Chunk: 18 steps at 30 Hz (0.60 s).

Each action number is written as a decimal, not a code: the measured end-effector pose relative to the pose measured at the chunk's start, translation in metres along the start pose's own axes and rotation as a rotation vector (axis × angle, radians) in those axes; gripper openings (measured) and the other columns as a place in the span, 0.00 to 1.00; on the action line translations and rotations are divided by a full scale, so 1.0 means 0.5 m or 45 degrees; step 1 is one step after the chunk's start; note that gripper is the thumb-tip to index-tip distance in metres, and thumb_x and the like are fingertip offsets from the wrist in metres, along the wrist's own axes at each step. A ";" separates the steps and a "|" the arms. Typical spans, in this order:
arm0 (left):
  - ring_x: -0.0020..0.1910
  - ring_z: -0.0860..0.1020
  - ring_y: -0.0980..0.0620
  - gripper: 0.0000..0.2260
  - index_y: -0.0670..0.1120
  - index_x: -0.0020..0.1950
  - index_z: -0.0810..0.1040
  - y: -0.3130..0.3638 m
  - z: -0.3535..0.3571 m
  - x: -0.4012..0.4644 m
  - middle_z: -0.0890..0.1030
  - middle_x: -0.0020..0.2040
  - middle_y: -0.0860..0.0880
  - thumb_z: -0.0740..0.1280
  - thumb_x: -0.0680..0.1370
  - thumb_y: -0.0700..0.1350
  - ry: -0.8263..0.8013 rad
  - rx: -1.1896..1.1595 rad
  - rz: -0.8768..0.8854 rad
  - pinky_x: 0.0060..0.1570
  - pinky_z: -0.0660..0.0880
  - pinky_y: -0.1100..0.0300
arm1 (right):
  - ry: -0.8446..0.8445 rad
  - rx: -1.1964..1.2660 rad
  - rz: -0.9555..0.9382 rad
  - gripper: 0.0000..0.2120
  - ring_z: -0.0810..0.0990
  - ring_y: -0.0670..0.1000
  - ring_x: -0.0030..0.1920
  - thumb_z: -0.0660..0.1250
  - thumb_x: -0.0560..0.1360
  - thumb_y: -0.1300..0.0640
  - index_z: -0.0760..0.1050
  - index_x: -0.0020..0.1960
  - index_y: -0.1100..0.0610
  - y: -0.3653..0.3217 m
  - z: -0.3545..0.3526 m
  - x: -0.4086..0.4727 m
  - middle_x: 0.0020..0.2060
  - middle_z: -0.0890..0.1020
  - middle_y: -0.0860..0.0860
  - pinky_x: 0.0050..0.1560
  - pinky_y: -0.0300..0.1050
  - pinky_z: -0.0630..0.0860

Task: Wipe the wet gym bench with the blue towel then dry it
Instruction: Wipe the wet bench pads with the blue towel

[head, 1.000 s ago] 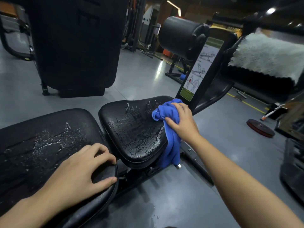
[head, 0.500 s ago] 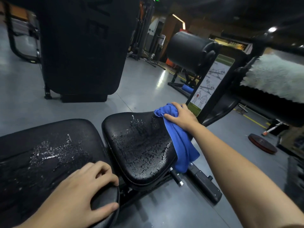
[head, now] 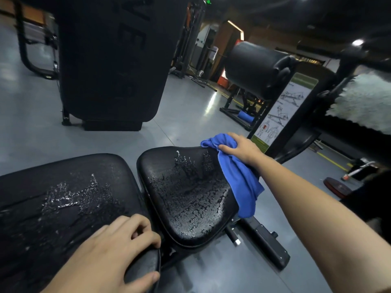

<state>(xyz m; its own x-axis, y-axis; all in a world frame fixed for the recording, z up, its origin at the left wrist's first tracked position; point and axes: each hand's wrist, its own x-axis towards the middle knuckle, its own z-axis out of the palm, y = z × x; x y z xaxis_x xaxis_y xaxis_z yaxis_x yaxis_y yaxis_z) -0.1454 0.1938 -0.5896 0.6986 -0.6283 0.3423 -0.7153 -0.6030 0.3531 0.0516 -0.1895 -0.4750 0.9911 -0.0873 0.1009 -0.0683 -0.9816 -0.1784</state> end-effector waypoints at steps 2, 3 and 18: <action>0.42 0.71 0.64 0.19 0.66 0.49 0.72 0.004 -0.003 -0.001 0.71 0.48 0.64 0.65 0.63 0.73 0.000 -0.002 -0.004 0.36 0.71 0.69 | 0.004 -0.017 0.032 0.34 0.74 0.59 0.66 0.65 0.75 0.32 0.62 0.77 0.42 0.004 -0.008 -0.030 0.67 0.73 0.54 0.61 0.52 0.71; 0.42 0.71 0.64 0.19 0.66 0.49 0.72 0.006 -0.004 -0.002 0.71 0.48 0.64 0.65 0.63 0.72 -0.001 -0.005 -0.009 0.35 0.70 0.69 | 0.014 -0.039 0.049 0.34 0.74 0.60 0.65 0.65 0.75 0.33 0.60 0.77 0.41 0.005 -0.011 -0.048 0.68 0.71 0.54 0.58 0.51 0.71; 0.42 0.72 0.63 0.18 0.67 0.49 0.71 0.003 0.000 -0.007 0.69 0.48 0.64 0.66 0.64 0.71 0.040 -0.031 0.004 0.36 0.71 0.68 | 0.143 0.139 0.257 0.37 0.74 0.58 0.64 0.62 0.67 0.23 0.64 0.71 0.38 -0.017 0.005 -0.144 0.66 0.69 0.52 0.60 0.54 0.72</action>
<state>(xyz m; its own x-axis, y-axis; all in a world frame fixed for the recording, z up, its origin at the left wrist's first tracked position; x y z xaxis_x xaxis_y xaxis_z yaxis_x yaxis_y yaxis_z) -0.1490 0.1947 -0.5904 0.6966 -0.6145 0.3703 -0.7174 -0.5886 0.3727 -0.0188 -0.1745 -0.4832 0.9391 -0.3044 0.1598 -0.2450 -0.9186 -0.3102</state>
